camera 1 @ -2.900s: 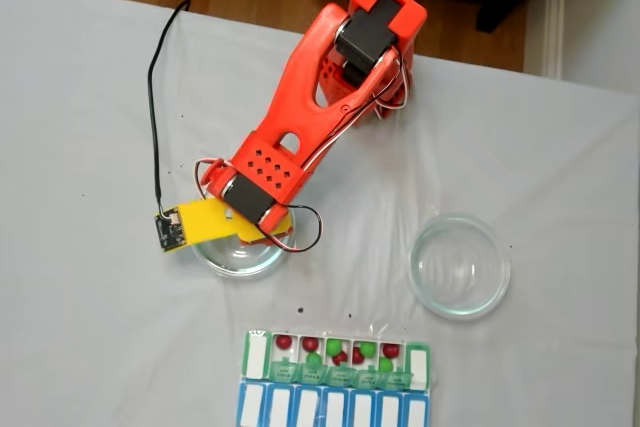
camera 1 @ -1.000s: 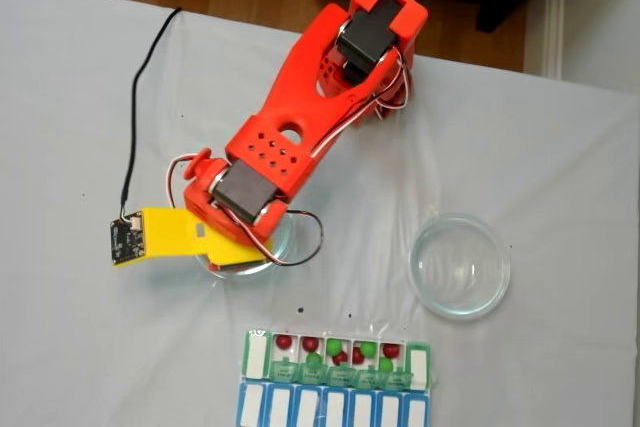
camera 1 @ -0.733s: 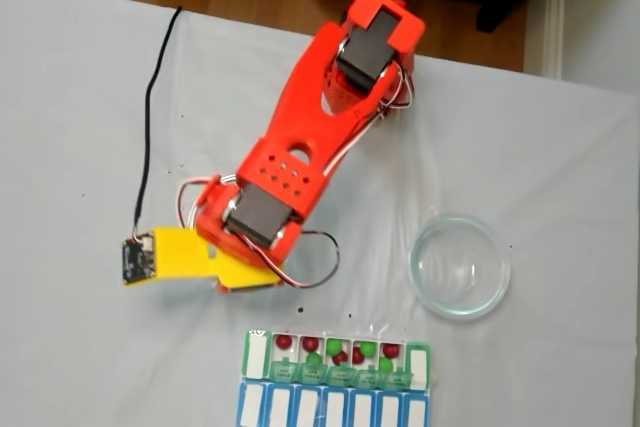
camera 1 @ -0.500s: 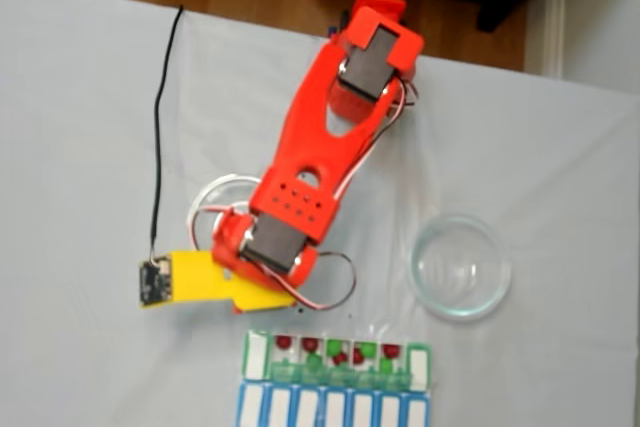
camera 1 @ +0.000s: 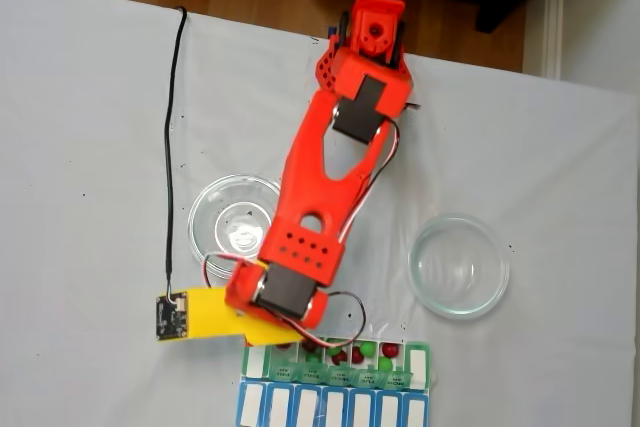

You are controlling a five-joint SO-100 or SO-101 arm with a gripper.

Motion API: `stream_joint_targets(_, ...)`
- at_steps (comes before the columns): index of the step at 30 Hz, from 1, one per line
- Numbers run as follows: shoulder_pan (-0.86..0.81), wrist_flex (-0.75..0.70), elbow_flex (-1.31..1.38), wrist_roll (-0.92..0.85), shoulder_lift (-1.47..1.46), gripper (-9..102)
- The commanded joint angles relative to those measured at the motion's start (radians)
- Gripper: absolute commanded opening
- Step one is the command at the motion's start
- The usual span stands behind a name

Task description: Sort medicines into box.

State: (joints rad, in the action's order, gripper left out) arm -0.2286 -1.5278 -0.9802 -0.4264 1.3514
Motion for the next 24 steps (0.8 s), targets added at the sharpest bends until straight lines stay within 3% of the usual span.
stream_joint_targets(1,0.04,-0.009,0.144,0.021,0.015,1)
stream_joint_targets(21,0.081,0.011,0.373,0.143,-0.153,1)
stream_joint_targets(24,0.083,-0.002,0.413,0.153,-0.17,6)
